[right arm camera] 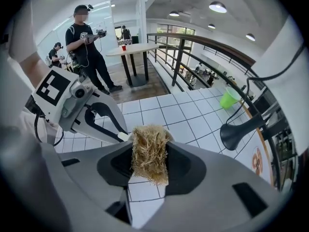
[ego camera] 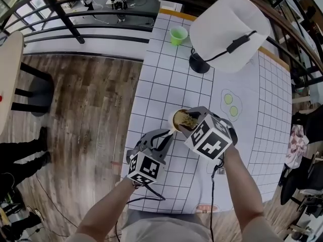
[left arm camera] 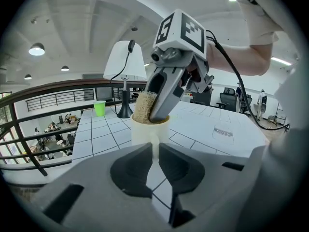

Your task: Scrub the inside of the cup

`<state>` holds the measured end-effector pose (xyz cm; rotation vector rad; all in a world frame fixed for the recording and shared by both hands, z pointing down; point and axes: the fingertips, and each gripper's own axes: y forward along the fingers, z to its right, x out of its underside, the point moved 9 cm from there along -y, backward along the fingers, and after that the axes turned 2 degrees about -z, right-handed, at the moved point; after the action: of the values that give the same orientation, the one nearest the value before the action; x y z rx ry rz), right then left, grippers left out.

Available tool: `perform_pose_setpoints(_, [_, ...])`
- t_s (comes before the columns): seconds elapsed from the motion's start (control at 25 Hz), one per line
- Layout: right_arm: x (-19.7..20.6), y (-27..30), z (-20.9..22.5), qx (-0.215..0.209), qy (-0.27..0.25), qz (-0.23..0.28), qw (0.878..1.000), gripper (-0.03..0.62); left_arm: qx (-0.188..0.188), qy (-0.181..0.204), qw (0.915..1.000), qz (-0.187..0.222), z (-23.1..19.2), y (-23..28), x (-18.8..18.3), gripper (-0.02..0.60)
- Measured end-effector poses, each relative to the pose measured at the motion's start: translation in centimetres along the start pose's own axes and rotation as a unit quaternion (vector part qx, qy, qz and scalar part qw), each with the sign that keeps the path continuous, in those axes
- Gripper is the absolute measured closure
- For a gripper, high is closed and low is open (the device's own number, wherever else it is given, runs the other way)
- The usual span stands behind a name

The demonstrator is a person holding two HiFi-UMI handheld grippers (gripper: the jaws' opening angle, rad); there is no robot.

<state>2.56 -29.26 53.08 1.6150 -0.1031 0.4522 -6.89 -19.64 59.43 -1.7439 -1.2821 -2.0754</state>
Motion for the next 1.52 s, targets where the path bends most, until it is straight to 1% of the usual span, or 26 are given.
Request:
perform_pose_setpoints(0.16, [-0.2,1.5,-0.1,-0.012,-0.022,-0.024,0.999,0.457,0.003,-0.006,1.0000,0.006,-0.1,0.0,0.1,0.531])
perform_pose_setpoints(0.2, [-0.3,1.6,0.0,-0.023,-0.022,-0.029,0.999,0.458,0.004,-0.007,0.9999,0.007,-0.1,0.0,0.1,0.531])
perform_pose_setpoints(0.28, [-0.4,1.7,0.4,-0.058,-0.011,-0.031,0.998,0.465,0.003,-0.006,1.0000,0.005,-0.2,0.0,0.0,0.531])
perform_pose_setpoints(0.36, [0.0,1.5,0.7,-0.096,0.011,-0.022,0.995,0.465,0.001,-0.007,1.0000,0.003,-0.1,-0.1,0.0,0.531])
perform_pose_setpoints(0.4, [0.2,1.2,0.9,-0.108,0.021,-0.014,0.994,0.465,-0.001,-0.008,1.0000,0.002,-0.1,0.0,0.0,0.531])
perform_pose_setpoints(0.48, [0.6,0.0,0.9,-0.116,0.037,0.012,0.992,0.465,-0.003,-0.010,0.9999,0.001,0.0,0.0,0.0,0.531])
perform_pose_setpoints(0.56, [0.5,-1.8,0.8,-0.109,0.046,0.041,0.992,0.465,0.000,-0.011,0.9999,0.000,-0.1,0.1,0.0,0.531])
perform_pose_setpoints(0.64, [0.0,-3.3,0.5,-0.081,0.037,0.054,0.995,0.464,0.004,-0.009,0.9999,0.000,0.0,0.1,0.0,0.531])
perform_pose_setpoints(0.72, [-0.6,-3.6,0.3,-0.031,-0.002,0.036,0.999,0.464,0.004,-0.007,1.0000,0.002,0.0,0.1,-0.1,0.531])
perform_pose_setpoints(0.8, [-0.9,-2.8,0.3,0.010,-0.050,0.003,0.999,0.461,0.002,-0.009,0.9999,0.005,0.0,0.2,-0.1,0.531])
perform_pose_setpoints(0.88, [-1.0,-2.1,0.0,0.025,-0.076,-0.016,0.997,0.457,0.001,-0.014,0.9999,0.006,0.1,0.1,-0.1,0.531])
perform_pose_setpoints(0.96, [-1.1,-1.3,-0.2,0.025,-0.083,-0.027,0.996,0.457,-0.002,-0.017,0.9998,0.006,0.2,0.1,-0.1,0.531])
perform_pose_setpoints(1.16, [-0.5,1.2,-0.1,0.006,-0.073,-0.048,0.996,0.459,-0.005,-0.019,0.9998,0.011,0.3,0.2,-0.1,0.531])
perform_pose_setpoints(1.28, [-0.6,2.1,0.4,-0.026,-0.036,-0.051,0.998,0.470,-0.009,-0.023,0.9997,0.009,0.2,0.4,-0.1,0.531])
perform_pose_setpoints(1.36, [-0.4,1.9,0.6,-0.052,-0.014,-0.041,0.998,0.470,-0.011,-0.029,0.9995,0.008,0.4,0.5,-0.1,0.531])
perform_pose_setpoints(1.44, [0.0,1.4,0.7,-0.081,0.015,-0.020,0.996,0.470,-0.013,-0.030,0.9994,0.006,0.7,0.3,0.1,0.531])
perform_pose_setpoints(1.52, [0.1,0.7,0.8,-0.100,0.034,0.003,0.994,0.470,-0.015,-0.027,0.9995,0.002,0.7,0.2,0.2,0.531])
